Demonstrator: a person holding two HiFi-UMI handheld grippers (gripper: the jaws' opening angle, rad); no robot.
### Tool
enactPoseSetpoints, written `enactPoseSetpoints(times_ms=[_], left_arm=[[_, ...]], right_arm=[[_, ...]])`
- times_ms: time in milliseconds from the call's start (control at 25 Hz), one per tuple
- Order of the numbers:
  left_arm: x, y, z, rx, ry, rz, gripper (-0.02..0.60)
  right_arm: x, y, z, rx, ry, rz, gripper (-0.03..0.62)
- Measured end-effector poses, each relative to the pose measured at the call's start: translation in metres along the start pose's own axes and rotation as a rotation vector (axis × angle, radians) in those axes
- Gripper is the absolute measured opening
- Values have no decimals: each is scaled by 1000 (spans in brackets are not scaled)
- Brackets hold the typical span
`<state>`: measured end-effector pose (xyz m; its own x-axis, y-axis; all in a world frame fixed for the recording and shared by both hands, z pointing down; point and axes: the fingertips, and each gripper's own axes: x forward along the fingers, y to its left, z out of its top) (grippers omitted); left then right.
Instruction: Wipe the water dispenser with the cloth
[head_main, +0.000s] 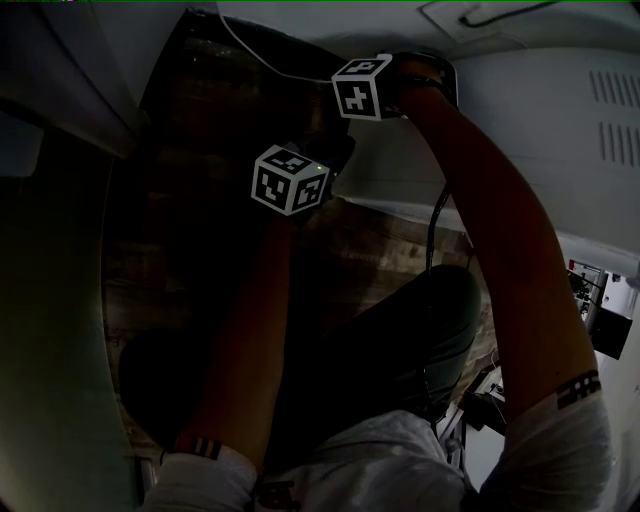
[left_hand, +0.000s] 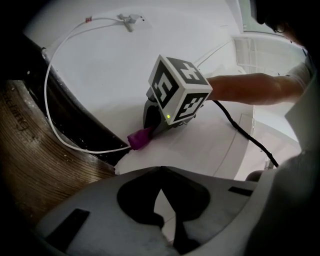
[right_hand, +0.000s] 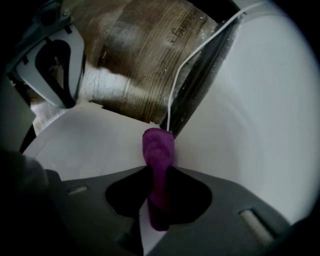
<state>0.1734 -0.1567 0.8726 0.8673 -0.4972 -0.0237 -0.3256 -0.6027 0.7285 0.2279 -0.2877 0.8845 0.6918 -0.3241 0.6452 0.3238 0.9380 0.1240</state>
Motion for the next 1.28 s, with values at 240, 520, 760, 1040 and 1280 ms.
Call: enactPoseSetpoints(times_ms=[240, 520, 760, 1040, 1280], left_arm=[[-3, 11, -4, -10, 3, 24, -2], [-7, 24, -3, -26, -4, 47, -2], [-13, 35, -3, -34, -2, 60, -2], [-26, 48, 12, -50, -44, 80, -2], [-42, 57, 26, -67, -85, 78, -2]], right_arm=[[-16, 30, 8, -41, -20, 112, 92], [-48, 85, 15, -89, -53, 275, 92], [-91, 132, 9, -117, -71, 387, 92], [-102, 171, 29, -246, -142, 392, 92], [-110, 186, 38, -276, -182, 414, 92]])
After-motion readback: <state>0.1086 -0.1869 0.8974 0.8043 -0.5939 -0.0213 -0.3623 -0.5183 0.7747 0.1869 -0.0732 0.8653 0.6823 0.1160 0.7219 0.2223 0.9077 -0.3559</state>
